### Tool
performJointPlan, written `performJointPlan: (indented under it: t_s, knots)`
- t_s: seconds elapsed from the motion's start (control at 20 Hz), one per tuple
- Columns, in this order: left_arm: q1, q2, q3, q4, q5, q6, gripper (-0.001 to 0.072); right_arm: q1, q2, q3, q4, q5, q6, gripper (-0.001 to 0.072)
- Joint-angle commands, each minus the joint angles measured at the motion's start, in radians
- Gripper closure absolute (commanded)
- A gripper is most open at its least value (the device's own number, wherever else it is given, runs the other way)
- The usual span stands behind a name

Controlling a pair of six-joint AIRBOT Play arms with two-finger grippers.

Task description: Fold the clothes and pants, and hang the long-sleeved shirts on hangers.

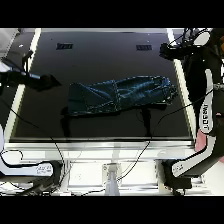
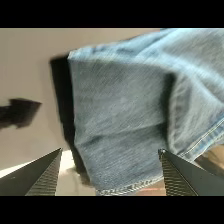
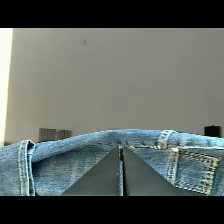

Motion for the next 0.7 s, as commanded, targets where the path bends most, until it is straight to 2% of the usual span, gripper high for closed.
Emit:
performJointPlan:
  t_s: [0.0, 0.3, 0.55, 0.65]
  knots:
    - [0.048, -0.019, -0.151, -0.069, 0.092, 0.089, 0.0003, -0.006, 0.002, 0.0, -0.014, 0.006, -0.001, 0.0659]
    - [0.0, -0.173, -0.158, -0.137, 0.101, 0.092, 0.0004, -0.006, 0.002, 0.0, -0.014, 0.007, 0.0, 0.0658]
    - [-0.058, -0.251, -0.158, -0.213, 0.106, 0.167, 0.0008, -0.006, 0.002, 0.0, -0.002, 0.011, 0.0, 0.0658]
    - [-0.088, -0.257, -0.158, -0.217, 0.131, 0.166, 0.0008, -0.005, 0.002, 0.0, 0.019, 0.011, 0.0, 0.0658]
